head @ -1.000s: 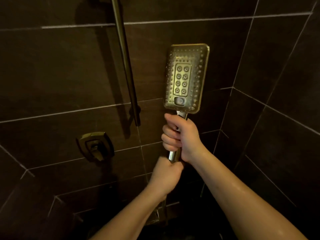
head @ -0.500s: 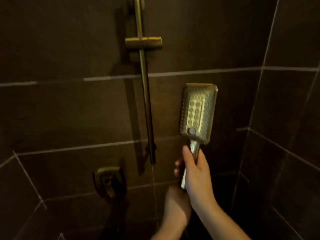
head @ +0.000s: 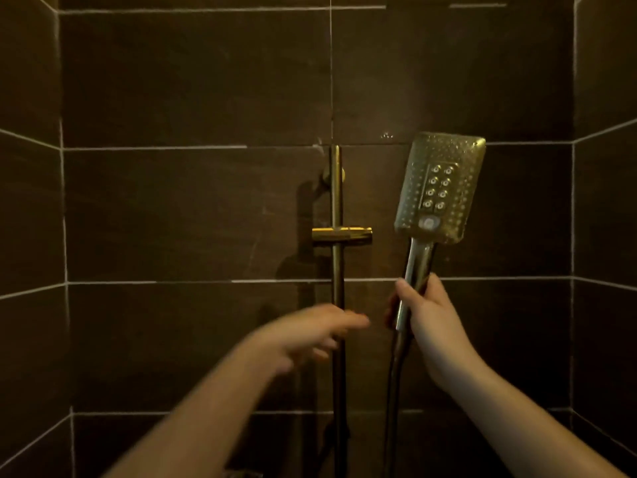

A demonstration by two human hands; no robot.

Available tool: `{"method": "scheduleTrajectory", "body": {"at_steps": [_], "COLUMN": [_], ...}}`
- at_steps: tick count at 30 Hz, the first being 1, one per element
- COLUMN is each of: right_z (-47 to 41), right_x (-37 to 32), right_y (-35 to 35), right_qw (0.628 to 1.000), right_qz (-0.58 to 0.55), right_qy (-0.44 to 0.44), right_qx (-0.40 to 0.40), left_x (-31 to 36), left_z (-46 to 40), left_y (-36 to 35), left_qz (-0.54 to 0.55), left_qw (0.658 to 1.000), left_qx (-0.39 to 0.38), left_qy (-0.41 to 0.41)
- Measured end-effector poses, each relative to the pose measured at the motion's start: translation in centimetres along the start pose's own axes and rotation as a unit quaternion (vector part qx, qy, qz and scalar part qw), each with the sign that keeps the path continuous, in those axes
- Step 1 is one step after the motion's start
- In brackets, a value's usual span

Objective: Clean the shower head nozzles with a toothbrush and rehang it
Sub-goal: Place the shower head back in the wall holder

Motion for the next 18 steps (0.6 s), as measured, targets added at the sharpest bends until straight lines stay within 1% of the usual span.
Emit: {"method": "scheduleTrajectory", "body": {"at_steps": [1, 2, 3, 4, 6, 7, 8, 9, 10, 11, 12, 14, 15, 16, 18], "right_z": [-1.1, -2.3, -3.7, -4.8, -7.5, -8.8, -9.9, -10.9, -11.9, -13.0, -13.9, -15.8, -16.8, -17.7, -19.3], "right_x": [-1.0, -2.2, -3.3, -4.3, -5.8, -6.5, -7.2, -7.7, -8.2, -8.6, -9.1, -9.8, -10.1, -10.5, -11.3], "right_y": [0.0, -0.1, -0.1, -0.1, -0.2, -0.4, -0.5, -0.6, -0.8, -1.1, -1.4, -2.0, -2.2, -2.5, -2.8], "right_qw": [1.0, 1.0, 1.0, 1.0, 1.0, 1.0, 0.999, 0.999, 0.999, 0.999, 0.999, 0.999, 1.0, 0.999, 0.999], "right_qz": [-0.003, -0.003, 0.0, 0.006, 0.013, 0.017, 0.017, 0.018, 0.021, 0.026, 0.03, 0.021, 0.01, 0.001, -0.005], "right_qy": [-0.001, 0.0, 0.006, 0.01, 0.012, 0.014, 0.016, 0.016, 0.017, 0.02, 0.02, 0.012, 0.007, 0.0, -0.012], "right_qx": [-0.006, -0.013, -0.015, -0.015, -0.016, -0.018, -0.022, -0.022, -0.024, -0.024, -0.022, -0.022, -0.026, -0.033, -0.053], "left_x": [2.7, 2.9, 2.4, 3.5, 3.3, 4.0, 4.7, 5.2, 5.2, 5.2, 4.8, 3.3, 2.3, 1.4, 0.2], "left_z": [-1.2, -1.9, -3.6, -4.9, -7.4, -7.8, -8.3, -8.6, -9.5, -10.4, -11.5, -14.1, -15.4, -16.4, -18.0], "left_y": [4.0, 6.4, 9.1, 12.7, 14.1, 14.3, 14.9, 15.4, 15.7, 15.5, 14.8, 13.9, 13.6, 13.4, 13.1], "left_qz": [-0.053, -0.029, -0.072, -0.156, -0.286, -0.33, -0.35, -0.379, -0.399, -0.42, -0.444, -0.483, -0.504, -0.519, -0.517], "left_qw": [0.998, 0.998, 0.995, 0.976, 0.928, 0.9, 0.877, 0.845, 0.819, 0.801, 0.792, 0.787, 0.778, 0.765, 0.754], "left_qx": [-0.012, 0.01, 0.064, 0.151, 0.237, 0.278, 0.312, 0.346, 0.365, 0.36, 0.331, 0.28, 0.276, 0.293, 0.332], "left_qy": [-0.043, -0.049, -0.028, -0.015, -0.035, -0.063, -0.104, -0.152, -0.195, -0.228, -0.255, -0.265, -0.253, -0.245, -0.231]}}
Point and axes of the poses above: each hand's wrist, its own z-axis away from the middle knuckle, its own y-axis out of the back of the hand, x = y × z, the point moved 5 cm from there along -z, towards the middle knuckle, and after that the axes turned 10 degrees about -y, right-handed, at the moved point
